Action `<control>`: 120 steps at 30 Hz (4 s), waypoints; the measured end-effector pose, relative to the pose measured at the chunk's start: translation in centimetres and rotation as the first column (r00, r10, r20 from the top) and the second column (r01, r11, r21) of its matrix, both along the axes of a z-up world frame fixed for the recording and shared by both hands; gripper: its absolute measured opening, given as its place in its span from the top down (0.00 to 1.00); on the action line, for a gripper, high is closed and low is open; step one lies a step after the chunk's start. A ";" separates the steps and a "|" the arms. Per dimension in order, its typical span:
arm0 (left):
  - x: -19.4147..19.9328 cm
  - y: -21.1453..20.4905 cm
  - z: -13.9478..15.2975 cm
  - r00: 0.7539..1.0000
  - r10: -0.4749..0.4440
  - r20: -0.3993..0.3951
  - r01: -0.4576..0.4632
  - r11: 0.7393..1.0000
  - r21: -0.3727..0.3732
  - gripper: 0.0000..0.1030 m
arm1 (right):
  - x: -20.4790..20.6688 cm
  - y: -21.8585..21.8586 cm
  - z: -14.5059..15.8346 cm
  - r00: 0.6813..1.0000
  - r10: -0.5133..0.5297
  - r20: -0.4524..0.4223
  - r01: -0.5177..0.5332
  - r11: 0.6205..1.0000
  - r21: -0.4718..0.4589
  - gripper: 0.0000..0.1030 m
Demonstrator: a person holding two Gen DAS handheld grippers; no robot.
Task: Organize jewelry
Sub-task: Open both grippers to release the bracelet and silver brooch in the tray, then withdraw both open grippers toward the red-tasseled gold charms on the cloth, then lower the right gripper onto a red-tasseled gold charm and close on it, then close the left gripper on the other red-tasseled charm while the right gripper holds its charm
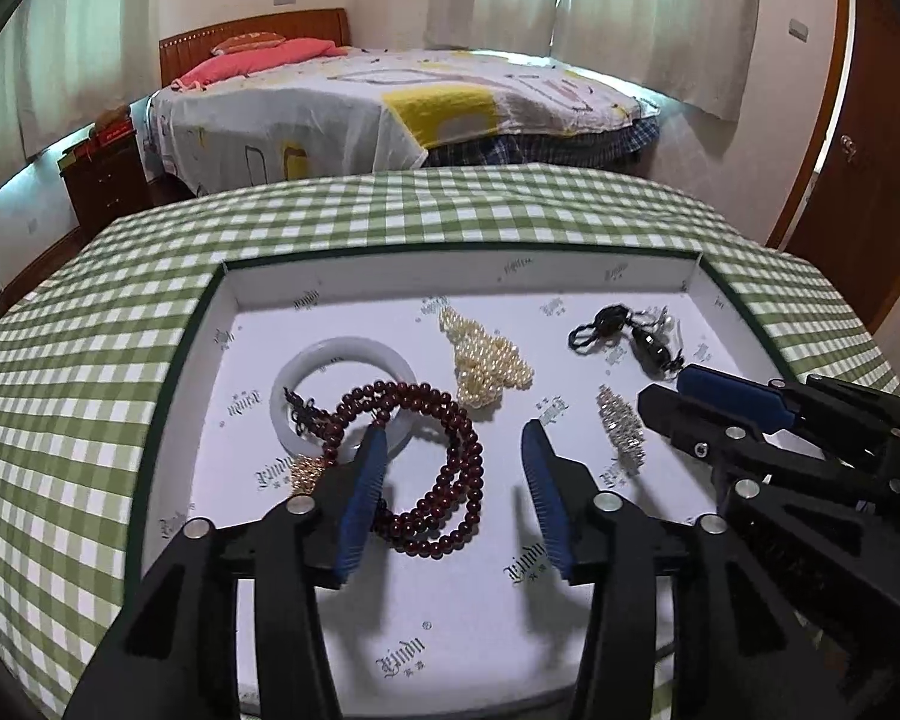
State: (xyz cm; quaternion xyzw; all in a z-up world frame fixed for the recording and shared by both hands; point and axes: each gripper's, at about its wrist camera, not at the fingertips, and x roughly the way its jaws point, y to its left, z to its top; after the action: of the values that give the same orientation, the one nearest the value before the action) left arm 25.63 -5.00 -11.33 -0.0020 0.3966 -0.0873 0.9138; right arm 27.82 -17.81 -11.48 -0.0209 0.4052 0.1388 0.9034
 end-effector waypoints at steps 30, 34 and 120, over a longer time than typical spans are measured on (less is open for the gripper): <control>-11.0 3.2 2.2 0.995 0.069 0.075 -0.066 0.997 -0.040 0.42 | -12.9 -5.5 1.6 0.990 -0.136 0.029 0.137 0.990 -0.020 0.65; -11.8 3.4 1.8 0.995 0.075 0.068 -0.073 0.997 -0.037 0.42 | -13.8 -5.8 1.0 0.989 -0.145 0.019 0.146 0.989 -0.022 0.65; -13.7 3.6 -2.6 0.993 0.095 -0.070 -0.097 0.995 -0.032 0.43 | -14.0 -4.6 -3.2 0.994 -0.106 -0.033 0.107 0.993 0.048 0.86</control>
State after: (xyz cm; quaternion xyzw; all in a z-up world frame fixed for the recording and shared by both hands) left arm 11.96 -1.42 -13.93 -0.0402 0.4253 -0.0501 0.9028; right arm 13.81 -22.41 -14.67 0.0254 0.4156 0.1007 0.9036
